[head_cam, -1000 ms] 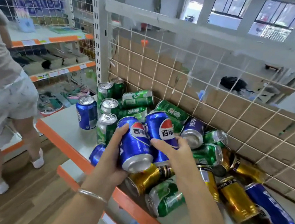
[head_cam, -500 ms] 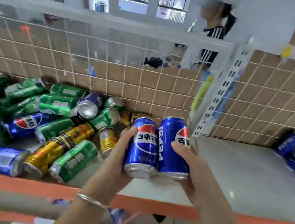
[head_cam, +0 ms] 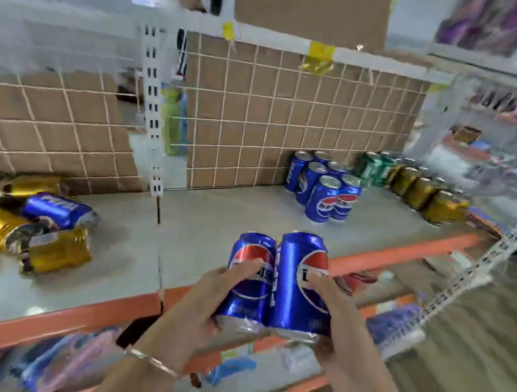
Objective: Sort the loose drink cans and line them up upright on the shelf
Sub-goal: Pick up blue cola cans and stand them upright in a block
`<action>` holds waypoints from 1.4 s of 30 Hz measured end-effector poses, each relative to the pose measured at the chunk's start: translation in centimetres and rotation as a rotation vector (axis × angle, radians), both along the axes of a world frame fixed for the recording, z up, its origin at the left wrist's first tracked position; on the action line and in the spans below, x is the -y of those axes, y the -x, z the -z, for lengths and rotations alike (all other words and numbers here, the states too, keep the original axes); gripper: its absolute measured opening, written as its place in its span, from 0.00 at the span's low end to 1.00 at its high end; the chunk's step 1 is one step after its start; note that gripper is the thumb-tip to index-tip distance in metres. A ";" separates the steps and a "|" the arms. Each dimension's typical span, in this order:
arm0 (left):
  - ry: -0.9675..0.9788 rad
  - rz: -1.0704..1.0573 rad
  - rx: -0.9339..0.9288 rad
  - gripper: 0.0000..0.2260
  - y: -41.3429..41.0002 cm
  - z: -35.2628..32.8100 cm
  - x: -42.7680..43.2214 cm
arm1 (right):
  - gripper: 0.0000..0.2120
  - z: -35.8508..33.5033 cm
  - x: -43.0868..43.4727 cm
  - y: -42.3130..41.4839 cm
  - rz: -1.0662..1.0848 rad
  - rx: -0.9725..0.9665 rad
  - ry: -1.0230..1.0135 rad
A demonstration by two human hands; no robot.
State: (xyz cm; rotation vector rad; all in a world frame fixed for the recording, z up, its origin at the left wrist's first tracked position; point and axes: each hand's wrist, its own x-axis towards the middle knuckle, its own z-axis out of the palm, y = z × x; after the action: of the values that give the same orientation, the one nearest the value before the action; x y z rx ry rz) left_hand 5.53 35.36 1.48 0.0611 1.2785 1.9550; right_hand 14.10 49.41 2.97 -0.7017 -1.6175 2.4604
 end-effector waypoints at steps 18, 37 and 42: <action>-0.025 -0.017 -0.417 0.27 11.2 6.2 -19.0 | 0.38 5.1 -20.2 9.4 0.100 -0.061 -0.266; 0.341 -0.357 -0.703 0.33 13.4 9.7 -28.5 | 0.33 9.8 -32.2 19.4 -0.271 -0.153 -0.475; 0.373 -0.339 -0.758 0.35 13.3 10.0 -28.9 | 0.32 10.1 -32.9 19.7 -0.328 -0.210 -0.533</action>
State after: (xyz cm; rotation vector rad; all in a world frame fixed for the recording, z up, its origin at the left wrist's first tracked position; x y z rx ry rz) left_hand -7.75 64.30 -8.55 0.4588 2.2537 2.0028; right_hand -5.63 82.35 -7.17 -0.1056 -2.2939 2.0275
